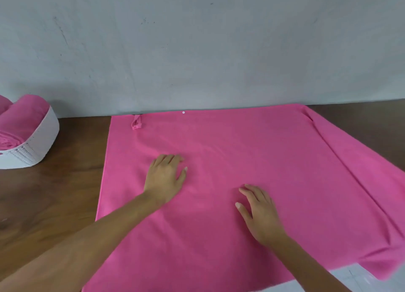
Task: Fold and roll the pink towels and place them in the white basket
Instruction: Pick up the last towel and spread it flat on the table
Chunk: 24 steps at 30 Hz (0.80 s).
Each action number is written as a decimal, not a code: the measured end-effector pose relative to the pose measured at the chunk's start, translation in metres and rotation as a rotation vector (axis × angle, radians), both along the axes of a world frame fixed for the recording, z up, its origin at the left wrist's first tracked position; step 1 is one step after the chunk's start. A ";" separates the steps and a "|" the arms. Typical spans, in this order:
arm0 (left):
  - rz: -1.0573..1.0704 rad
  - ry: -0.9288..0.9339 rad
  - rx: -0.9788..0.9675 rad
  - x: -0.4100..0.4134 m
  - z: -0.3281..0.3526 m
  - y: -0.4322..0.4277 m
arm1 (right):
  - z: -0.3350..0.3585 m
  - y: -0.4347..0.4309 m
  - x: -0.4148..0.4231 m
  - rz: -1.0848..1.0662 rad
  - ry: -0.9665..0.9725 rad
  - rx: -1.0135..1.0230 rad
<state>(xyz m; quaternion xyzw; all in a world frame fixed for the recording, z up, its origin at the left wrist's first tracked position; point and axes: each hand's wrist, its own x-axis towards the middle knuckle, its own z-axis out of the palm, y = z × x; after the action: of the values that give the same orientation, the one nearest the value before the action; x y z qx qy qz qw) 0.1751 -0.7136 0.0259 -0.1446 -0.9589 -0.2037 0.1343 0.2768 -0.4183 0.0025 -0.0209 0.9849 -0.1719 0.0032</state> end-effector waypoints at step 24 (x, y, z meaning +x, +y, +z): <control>-0.570 -0.109 -0.057 0.147 -0.013 0.385 | -0.005 0.314 0.214 -0.594 0.130 -0.245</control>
<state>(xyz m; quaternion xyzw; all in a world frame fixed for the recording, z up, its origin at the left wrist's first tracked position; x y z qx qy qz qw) 0.3217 -0.3289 0.0132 -0.4007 -0.8908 -0.2138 0.0159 0.4910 -0.1044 -0.0030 0.2561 0.9181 -0.2807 -0.1125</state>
